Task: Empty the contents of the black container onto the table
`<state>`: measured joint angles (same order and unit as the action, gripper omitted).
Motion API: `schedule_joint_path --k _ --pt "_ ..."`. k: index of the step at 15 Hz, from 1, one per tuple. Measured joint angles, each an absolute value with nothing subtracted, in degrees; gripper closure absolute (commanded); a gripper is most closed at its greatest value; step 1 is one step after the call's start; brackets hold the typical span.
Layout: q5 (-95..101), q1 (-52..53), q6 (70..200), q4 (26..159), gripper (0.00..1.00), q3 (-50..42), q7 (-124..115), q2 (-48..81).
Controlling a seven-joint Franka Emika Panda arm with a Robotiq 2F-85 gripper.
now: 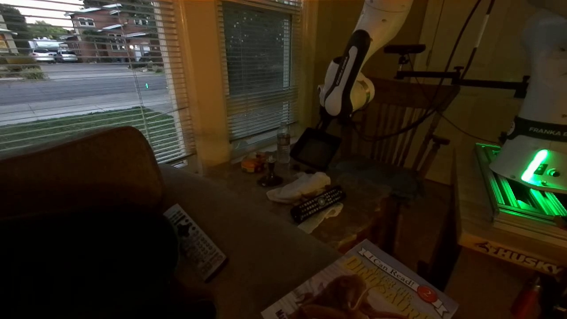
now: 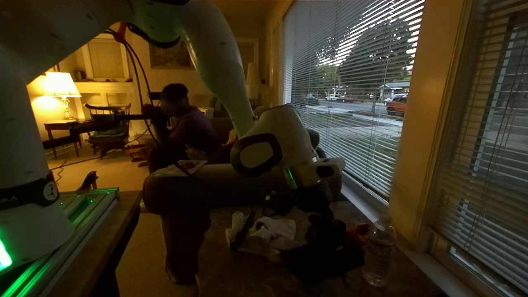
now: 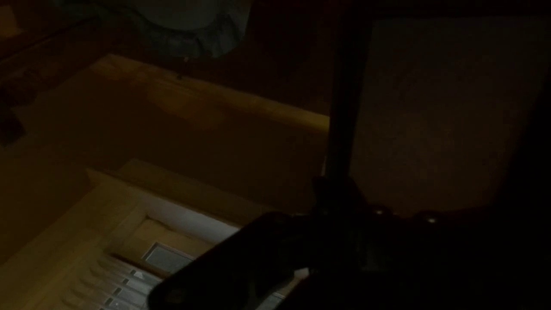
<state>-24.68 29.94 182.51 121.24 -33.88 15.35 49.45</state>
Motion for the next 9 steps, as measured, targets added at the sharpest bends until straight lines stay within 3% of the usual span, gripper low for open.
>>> schedule_joint_path --k 9 --pt "-9.97 6.88 178.28 121.14 0.98 -14.93 6.28 42.22"
